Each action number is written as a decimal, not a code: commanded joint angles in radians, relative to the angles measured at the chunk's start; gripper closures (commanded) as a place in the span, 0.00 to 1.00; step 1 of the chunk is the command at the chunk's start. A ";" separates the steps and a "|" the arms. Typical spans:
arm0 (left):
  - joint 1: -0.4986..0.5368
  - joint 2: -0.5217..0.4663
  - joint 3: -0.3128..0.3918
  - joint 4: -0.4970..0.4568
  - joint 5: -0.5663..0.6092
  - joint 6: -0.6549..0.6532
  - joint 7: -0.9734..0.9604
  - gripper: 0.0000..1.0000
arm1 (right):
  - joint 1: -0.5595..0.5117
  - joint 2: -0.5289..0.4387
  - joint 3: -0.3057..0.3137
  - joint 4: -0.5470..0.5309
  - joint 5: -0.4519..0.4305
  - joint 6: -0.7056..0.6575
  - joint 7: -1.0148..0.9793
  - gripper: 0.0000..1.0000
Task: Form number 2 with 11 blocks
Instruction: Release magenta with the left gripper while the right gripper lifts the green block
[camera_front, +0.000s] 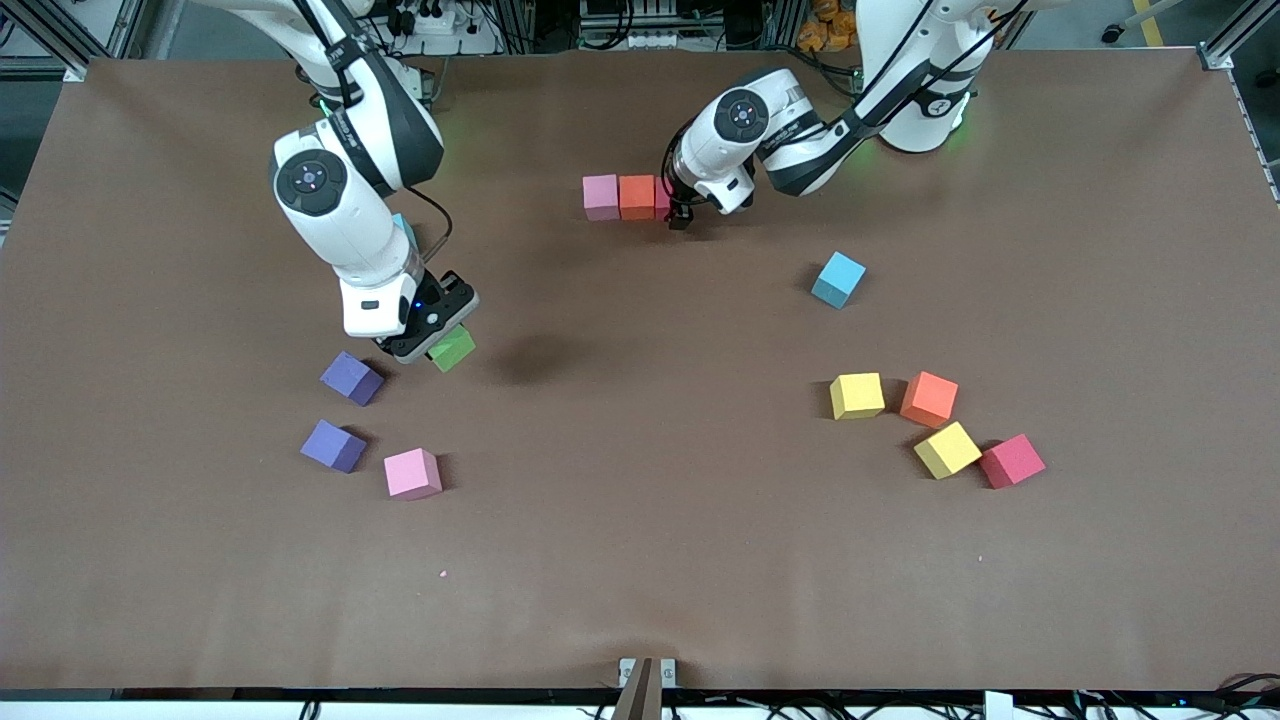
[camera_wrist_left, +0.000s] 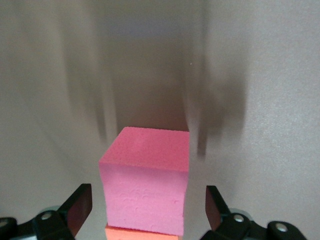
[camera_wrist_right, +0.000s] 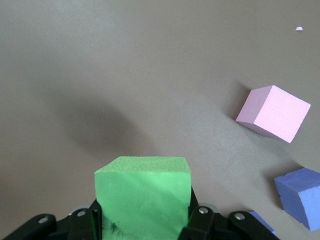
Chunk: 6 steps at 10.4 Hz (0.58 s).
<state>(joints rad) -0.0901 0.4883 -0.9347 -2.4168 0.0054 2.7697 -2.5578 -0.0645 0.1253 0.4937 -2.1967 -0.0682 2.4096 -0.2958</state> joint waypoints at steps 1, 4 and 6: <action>-0.011 -0.007 0.002 0.004 -0.025 0.004 -0.012 0.00 | 0.047 0.001 0.000 0.014 0.001 -0.015 0.140 0.73; -0.022 -0.026 -0.001 0.011 -0.024 0.002 -0.036 0.00 | 0.098 0.001 0.000 0.018 0.001 -0.015 0.279 0.73; -0.019 -0.045 -0.003 0.027 -0.022 -0.022 -0.039 0.00 | 0.114 0.010 0.000 0.023 0.001 -0.015 0.326 0.73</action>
<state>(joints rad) -0.1001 0.4849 -0.9356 -2.3994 0.0053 2.7690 -2.5777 0.0359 0.1258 0.4959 -2.1917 -0.0676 2.4095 -0.0175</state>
